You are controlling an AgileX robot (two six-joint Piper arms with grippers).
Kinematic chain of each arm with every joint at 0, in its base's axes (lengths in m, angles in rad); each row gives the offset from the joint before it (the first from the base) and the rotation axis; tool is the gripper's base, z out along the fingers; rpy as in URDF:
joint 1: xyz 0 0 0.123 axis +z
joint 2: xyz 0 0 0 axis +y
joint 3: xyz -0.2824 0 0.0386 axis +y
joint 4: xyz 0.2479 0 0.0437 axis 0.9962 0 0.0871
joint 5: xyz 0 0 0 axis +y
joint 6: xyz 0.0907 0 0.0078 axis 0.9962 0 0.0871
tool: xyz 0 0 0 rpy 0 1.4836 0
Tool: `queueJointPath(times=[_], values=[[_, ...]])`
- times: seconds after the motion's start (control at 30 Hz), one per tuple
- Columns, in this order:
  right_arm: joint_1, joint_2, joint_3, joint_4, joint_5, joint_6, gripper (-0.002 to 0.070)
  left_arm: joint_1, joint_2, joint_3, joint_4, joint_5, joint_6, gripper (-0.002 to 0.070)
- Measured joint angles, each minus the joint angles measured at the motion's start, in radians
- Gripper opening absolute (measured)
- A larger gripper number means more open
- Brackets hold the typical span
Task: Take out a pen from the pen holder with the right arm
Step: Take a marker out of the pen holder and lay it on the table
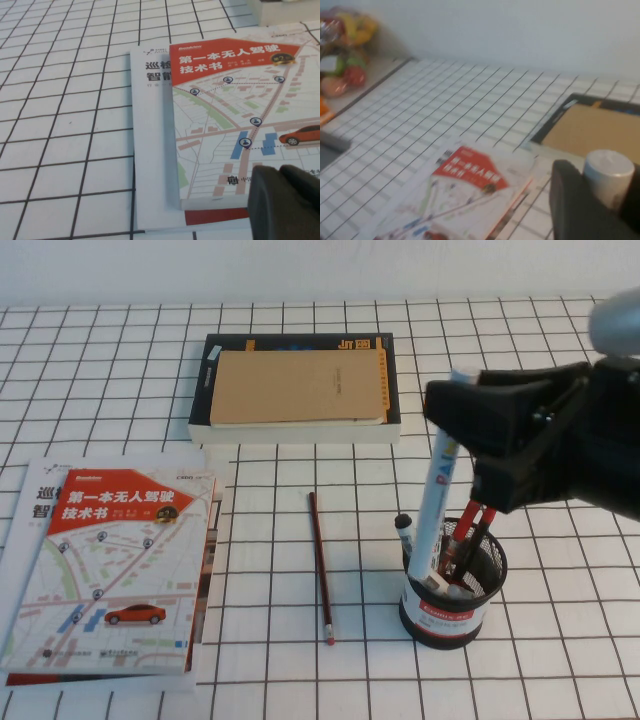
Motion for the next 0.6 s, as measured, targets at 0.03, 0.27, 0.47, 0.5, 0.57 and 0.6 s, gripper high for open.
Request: queueJointPath(times=[0.03,0.27,0.47,0.5,0.57,0.6], values=[[0.000,0.021,-0.050,-0.003,0.078,0.004,0.0123,0.000,0.000,0.000,0.000,0.000,0.000,-0.0004],[0.000,0.267,-0.401,-0.134,0.601,0.231,0.0123,0.000,0.000,0.000,0.000,0.000,0.000,-0.0004],[0.000,0.509,-0.632,-0.203,0.839,0.404,0.0123,0.000,0.000,0.000,0.000,0.000,0.000,-0.0004],[0.000,0.549,-0.665,-0.205,0.853,0.423,0.0123,0.000,0.000,0.000,0.000,0.000,0.000,-0.0004],[0.000,0.627,-0.727,-0.205,0.862,0.441,0.0123,0.000,0.000,0.000,0.000,0.000,0.000,-0.0004],[0.000,0.666,-0.756,-0.205,0.862,0.454,0.0123,0.000,0.000,0.000,0.000,0.000,0.000,-0.0004]])
